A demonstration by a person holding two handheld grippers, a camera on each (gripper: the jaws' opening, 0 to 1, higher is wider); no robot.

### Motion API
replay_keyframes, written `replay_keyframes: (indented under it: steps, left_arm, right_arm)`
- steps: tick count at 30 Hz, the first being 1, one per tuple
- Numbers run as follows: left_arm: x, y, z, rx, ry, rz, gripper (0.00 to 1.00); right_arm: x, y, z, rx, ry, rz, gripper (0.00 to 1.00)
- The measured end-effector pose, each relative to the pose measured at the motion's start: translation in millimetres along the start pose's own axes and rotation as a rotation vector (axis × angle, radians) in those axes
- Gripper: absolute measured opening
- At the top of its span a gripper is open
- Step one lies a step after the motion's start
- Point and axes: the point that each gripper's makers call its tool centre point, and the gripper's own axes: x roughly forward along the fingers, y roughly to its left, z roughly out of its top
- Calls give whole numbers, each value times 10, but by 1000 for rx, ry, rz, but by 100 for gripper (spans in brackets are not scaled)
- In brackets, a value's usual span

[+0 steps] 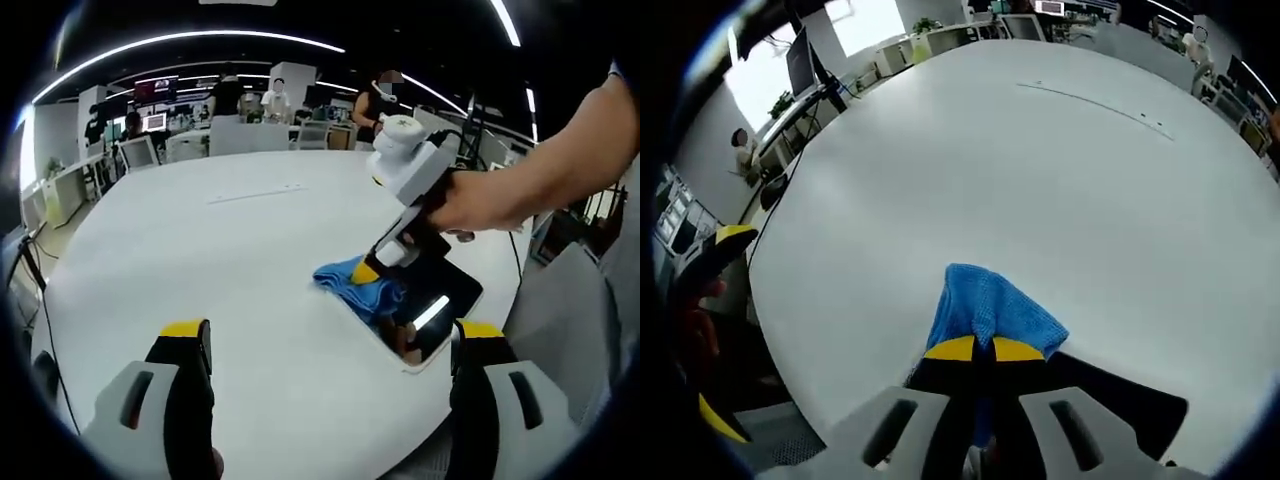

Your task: Wipe the mirror surface with the cleaning cloth until all visible marks leave the cleaned area.

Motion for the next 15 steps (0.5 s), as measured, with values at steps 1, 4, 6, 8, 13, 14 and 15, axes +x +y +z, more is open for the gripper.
replay_keyframes:
  steps: [1,4,6,8,13,14,15]
  left_arm:
    - [-12,8,3,-1,-1,1,99]
    - [-33,29,3,0,1,6,99]
    - [-43,36,-3,2,2,8,99]
    - [-42,44,-12,4,3,9,99]
    - [-23,0,-7,12,5,3,99]
    - [-17,-9,-8,16,5,0,99]
    - [-8,-18,-12,21,9,-2,99]
  right_arm:
    - [-14,-8,-7,-1,0,-1,0]
    - [-22,-33,-21,-1,0,-5,0]
    - [-36,-60,-40,1,-1,-9,0]
    - [-53,-80,-69,12,-6,-12,0]
    - [-76,-139,-117,17,-14,-19,0]
    - [-80,-153,-124,23,-15,-19,0]
    - [-86,-174,-137,39,-16,-19,0]
